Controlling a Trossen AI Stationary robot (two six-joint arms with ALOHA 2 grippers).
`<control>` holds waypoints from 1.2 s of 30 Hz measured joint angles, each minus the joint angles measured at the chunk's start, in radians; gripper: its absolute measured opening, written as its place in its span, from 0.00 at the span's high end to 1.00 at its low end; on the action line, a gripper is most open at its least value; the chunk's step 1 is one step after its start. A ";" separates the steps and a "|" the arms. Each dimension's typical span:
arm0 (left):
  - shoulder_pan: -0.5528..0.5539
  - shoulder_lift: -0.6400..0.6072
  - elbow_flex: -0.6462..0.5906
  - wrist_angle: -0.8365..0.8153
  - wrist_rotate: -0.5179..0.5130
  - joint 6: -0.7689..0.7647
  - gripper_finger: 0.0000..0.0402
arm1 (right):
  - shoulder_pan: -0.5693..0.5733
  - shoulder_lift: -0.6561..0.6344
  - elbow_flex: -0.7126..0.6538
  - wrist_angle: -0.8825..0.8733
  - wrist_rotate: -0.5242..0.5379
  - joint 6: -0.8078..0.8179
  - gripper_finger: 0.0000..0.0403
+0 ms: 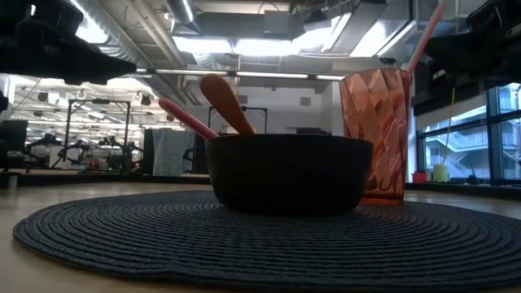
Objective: Pick & Place Utensil
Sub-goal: Return to Home Position
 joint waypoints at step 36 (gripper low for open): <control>0.000 0.000 0.000 0.000 -0.001 -0.059 0.98 | 0.000 0.000 0.001 -0.005 0.106 -0.012 0.94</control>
